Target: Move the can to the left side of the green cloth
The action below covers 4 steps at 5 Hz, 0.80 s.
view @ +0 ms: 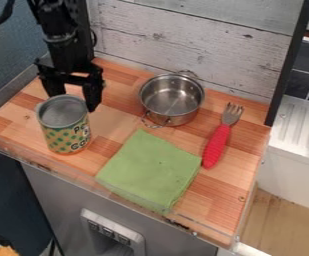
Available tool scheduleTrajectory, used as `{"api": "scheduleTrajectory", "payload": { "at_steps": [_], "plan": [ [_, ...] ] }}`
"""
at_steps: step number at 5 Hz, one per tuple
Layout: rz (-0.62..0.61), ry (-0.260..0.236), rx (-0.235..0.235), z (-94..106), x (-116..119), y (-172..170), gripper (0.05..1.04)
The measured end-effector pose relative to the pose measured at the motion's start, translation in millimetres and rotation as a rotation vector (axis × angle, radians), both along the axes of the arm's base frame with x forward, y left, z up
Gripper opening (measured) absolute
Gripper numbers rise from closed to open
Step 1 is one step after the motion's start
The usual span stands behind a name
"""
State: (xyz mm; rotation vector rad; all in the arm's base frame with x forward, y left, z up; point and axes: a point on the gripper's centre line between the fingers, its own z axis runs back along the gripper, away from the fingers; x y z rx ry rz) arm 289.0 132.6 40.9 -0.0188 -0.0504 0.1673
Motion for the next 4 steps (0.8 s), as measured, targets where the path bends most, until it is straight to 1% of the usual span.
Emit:
{"api": "scheduleTrajectory", "payload": {
  "at_steps": [1,2,3,4],
  "plan": [
    [-0.001,-0.007,0.014,5.4,-4.9,-0.6,0.999],
    [0.018,-0.009,0.011,7.3,-3.3,-2.5,0.999],
    [0.017,-0.059,-0.008,24.1,17.5,-11.0,0.999],
    [0.009,-0.103,-0.007,43.8,30.0,-12.3,0.999]
  ]
}}
